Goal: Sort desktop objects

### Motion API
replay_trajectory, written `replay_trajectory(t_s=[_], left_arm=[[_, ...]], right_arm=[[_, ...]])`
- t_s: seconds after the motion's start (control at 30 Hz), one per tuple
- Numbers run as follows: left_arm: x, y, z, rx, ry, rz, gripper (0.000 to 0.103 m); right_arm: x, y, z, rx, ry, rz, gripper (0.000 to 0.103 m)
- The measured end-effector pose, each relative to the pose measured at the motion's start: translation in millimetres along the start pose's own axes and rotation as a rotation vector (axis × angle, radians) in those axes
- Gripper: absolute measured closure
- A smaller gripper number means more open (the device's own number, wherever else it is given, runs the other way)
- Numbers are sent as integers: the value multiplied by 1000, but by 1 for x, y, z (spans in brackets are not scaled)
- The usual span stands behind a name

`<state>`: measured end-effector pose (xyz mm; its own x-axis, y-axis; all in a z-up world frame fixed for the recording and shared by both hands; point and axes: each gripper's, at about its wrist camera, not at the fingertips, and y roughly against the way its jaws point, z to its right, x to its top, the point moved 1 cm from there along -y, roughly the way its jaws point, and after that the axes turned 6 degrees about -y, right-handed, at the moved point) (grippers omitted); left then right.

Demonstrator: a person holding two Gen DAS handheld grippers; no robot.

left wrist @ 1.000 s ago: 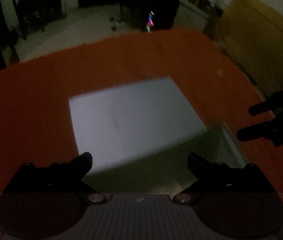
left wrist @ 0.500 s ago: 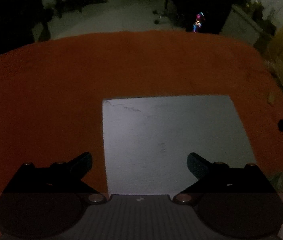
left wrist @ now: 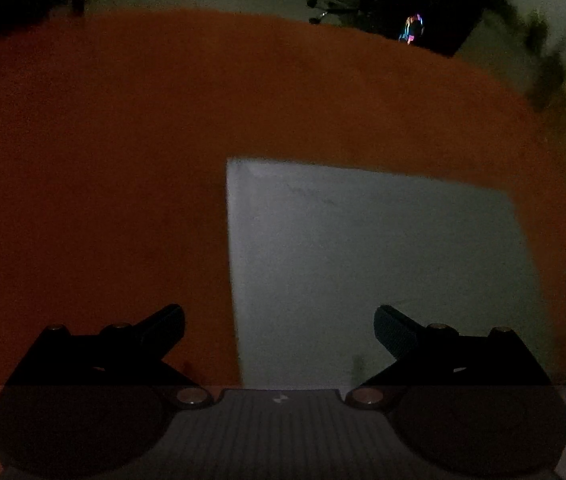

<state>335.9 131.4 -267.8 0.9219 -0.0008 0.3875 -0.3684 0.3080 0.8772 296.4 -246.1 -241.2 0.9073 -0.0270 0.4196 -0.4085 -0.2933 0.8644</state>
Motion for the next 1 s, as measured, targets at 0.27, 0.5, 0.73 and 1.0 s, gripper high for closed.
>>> replay_trajectory(t_s=[0.27, 0.5, 0.73, 1.0], left_arm=[[-21, -21, -28, -10, -34, -100, 0], [-24, -31, -21, -50, -27, -79, 0], [-28, -39, -18, -85, -91, -63, 1], [-24, -23, -11, -66, -233, 19, 1]], right_arm=[[-7, -32, 22, 13, 16, -70, 3], [-13, -53, 15, 58, 46, -109, 3], [-24, -66, 7, 122, 43, -126, 1], [-9, -43, -9, 109, 130, -82, 0]])
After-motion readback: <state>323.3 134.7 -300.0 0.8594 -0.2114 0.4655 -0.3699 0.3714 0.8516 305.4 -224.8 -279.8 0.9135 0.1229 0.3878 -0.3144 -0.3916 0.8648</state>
